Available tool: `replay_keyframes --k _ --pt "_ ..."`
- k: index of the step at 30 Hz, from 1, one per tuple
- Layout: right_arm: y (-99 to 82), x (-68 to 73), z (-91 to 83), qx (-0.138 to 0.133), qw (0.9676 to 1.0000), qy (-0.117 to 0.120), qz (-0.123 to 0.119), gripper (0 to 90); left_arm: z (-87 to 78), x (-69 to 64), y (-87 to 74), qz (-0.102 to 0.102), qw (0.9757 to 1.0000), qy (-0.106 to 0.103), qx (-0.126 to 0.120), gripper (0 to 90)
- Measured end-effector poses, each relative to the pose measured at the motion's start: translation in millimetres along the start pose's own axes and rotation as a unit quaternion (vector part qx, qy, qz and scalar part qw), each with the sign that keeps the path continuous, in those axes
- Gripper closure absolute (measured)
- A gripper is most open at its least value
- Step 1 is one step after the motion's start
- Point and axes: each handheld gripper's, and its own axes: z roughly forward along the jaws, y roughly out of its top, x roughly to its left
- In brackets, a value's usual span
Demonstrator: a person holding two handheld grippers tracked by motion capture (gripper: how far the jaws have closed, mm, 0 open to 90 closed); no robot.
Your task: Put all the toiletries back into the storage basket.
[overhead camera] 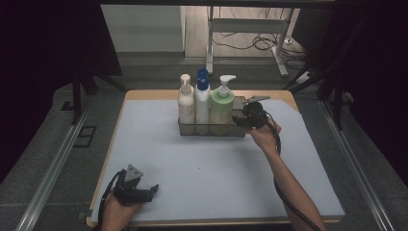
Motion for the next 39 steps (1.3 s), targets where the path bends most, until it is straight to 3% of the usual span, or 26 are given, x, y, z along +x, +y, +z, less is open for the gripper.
replay_keyframes --k 14,23,34,39 --pt "-4.9 6.0 -14.6 -0.008 0.9995 0.028 -0.014 39.2 0.0 0.0 -0.1 0.000 1.0000 0.000 0.000 12.0" --pt "-8.7 7.2 -22.7 -0.006 0.9993 0.034 -0.018 34.9 0.0 0.0 -0.1 -0.001 1.0000 0.000 0.000 12.0" --pt "-16.0 9.6 -36.4 -0.010 0.9968 0.074 -0.029 21.5 -0.1 0.0 -0.1 0.000 1.0000 0.000 0.000 12.1" --pt "-20.5 15.9 -42.8 -0.003 0.9968 0.066 -0.046 12.9 0.0 0.0 -0.1 0.000 1.0000 0.000 0.000 12.1"
